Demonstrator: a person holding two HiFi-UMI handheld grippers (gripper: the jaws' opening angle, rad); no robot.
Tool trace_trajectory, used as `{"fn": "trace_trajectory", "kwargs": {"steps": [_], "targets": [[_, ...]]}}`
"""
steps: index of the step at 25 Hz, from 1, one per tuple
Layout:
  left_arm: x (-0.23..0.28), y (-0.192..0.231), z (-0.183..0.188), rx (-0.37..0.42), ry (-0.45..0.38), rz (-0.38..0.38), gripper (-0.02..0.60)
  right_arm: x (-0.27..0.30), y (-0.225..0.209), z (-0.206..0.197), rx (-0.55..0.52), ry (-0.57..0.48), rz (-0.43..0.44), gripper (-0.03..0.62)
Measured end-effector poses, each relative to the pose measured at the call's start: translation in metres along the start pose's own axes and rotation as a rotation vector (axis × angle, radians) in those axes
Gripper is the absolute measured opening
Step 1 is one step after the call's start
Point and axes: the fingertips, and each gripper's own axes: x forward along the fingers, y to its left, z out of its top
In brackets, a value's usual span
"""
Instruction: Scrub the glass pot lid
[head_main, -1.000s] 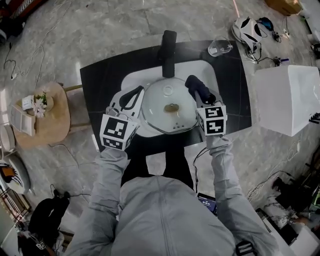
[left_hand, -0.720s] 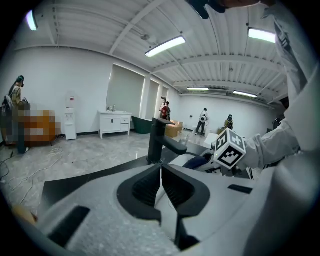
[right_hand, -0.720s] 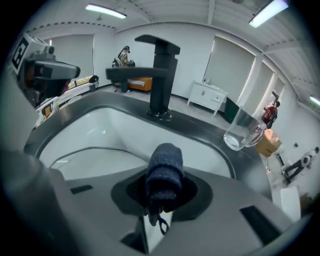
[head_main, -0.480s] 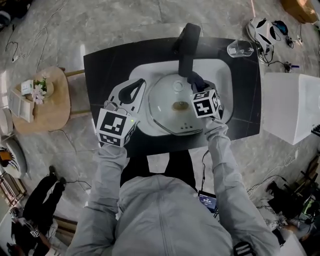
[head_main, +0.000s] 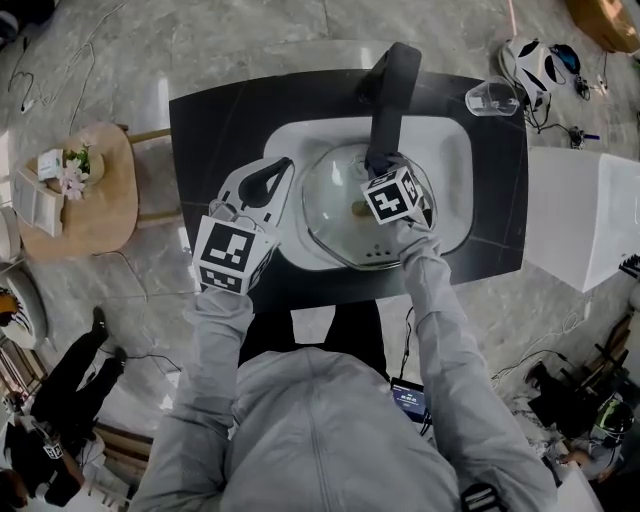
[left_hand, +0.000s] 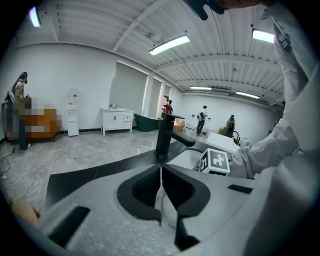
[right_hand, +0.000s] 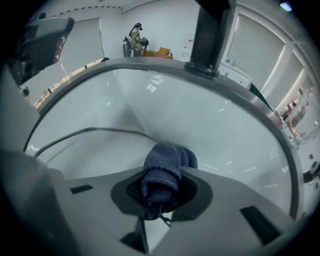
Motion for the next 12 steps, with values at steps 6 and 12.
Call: {"fn": "trace_trajectory", "kwargs": {"steps": [6, 12], "targets": [[-0.005, 0.004, 0.001, -0.016, -0.008, 0.017, 0.029, 0.013, 0.018, 0.008, 0.006, 0.004, 0.059, 0.078], [-0.009, 0.003, -0.002, -0.017, -0.011, 0.022, 0.029, 0.018, 0.045, 0.024, -0.058, 0.008, 0.12, 0.08]]}}
